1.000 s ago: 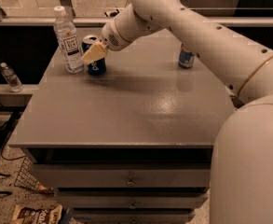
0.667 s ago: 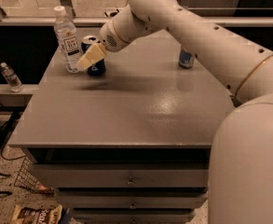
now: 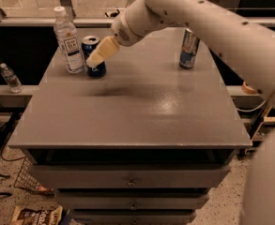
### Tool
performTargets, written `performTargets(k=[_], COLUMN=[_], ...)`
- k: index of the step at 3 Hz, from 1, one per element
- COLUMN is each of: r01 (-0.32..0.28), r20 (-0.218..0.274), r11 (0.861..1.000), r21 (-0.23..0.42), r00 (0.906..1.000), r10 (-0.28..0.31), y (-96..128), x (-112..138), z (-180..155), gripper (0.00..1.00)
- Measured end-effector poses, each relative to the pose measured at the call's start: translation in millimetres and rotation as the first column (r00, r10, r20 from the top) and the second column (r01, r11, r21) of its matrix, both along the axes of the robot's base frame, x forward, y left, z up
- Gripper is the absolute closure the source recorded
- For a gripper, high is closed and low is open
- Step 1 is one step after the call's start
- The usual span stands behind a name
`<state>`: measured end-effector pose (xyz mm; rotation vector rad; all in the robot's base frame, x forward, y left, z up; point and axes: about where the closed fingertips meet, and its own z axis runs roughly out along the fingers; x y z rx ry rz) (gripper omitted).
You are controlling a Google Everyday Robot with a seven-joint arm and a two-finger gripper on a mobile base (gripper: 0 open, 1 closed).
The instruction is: Move pepsi can near blue plastic bottle
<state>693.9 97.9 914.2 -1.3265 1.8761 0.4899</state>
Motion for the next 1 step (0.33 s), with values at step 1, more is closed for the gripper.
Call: performTargets(k=[1], r01=[0.124], r20=[0.043], r11=[0.992], r21=[-0.006], r00=[0.9913], r10=[-0.124], y=[-54.9], x=[-16.3], z=[16.6], gripper=[0.0])
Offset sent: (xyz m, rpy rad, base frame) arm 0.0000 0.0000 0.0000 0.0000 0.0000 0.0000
